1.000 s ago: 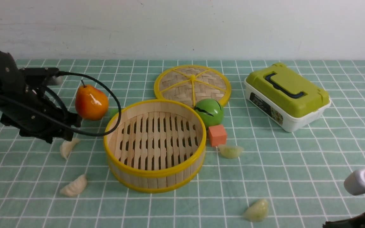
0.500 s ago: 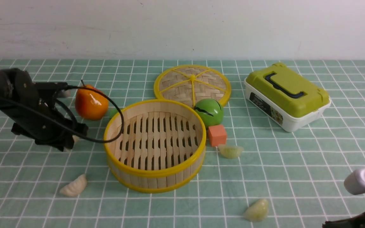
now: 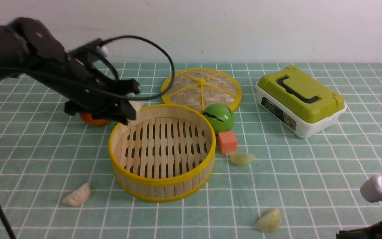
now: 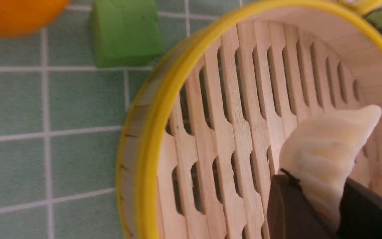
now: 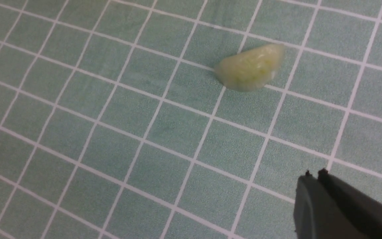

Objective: Put the dumplings into the steamer on the table with the blue tablecloth.
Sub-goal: 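Place the dumpling into the bamboo steamer basket with the left gripper, then reach for and grasp a dumpling on the table with the left gripper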

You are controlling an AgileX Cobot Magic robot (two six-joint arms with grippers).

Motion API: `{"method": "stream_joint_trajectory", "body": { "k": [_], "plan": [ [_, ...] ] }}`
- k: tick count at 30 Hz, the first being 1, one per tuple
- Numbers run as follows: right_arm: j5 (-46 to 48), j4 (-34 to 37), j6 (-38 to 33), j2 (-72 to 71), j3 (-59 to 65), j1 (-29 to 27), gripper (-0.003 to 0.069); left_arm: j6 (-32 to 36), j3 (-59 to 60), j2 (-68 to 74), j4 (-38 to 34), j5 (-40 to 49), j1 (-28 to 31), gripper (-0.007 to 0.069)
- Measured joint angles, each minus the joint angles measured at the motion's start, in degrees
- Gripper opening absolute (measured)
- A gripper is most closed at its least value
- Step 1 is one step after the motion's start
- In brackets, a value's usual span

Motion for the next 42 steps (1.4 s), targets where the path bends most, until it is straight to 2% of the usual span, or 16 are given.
{"method": "stream_joint_trajectory", "body": {
  "k": [6,8,14,16,19,23,26,33,37,42],
  "plan": [
    [0.0,0.0,0.0,0.0,0.0,0.0,0.0020,-7.9,0.0,6.0,10.2,-7.7,-4.8,0.0140],
    [0.0,0.0,0.0,0.0,0.0,0.0,0.0021,-9.2,0.0,6.5,11.2,-7.8,-5.1,0.0153],
    [0.3,0.2,0.0,0.0,0.0,0.0,0.0027,-12.8,-0.8,7.0,14.1,-4.4,-5.9,0.0405],
    [0.5,0.2,-0.1,0.0,0.0,0.0,0.0029,-12.9,-1.5,6.4,15.1,-2.2,-5.9,0.0435],
    [0.5,0.2,-0.1,0.0,0.0,0.0,0.0032,-13.4,-5.7,0.8,20.9,7.9,-5.8,0.0477],
    [0.5,0.4,-0.1,0.0,0.0,0.0,0.0036,-13.6,-5.4,-6.2,26.9,19.0,-5.8,0.0463],
    [0.6,0.6,-0.1,0.0,0.0,0.0,0.0041,-13.6,0.8,-9.0,31.8,22.1,-5.4,0.0430],
    [0.7,2.7,-0.1,0.0,0.0,0.0,0.0042,-10.0,16.0,-7.1,35.2,10.9,-3.6,0.0375],
    [0.7,3.0,-0.1,0.0,0.0,0.0,0.0042,-6.3,18.3,-5.0,35.2,4.1,-3.5,0.0349],
    [1.2,3.0,-0.1,0.0,0.0,0.0,0.0042,-5.1,18.4,-2.1,35.1,3.8,-3.5,0.0261]
  ]
}}
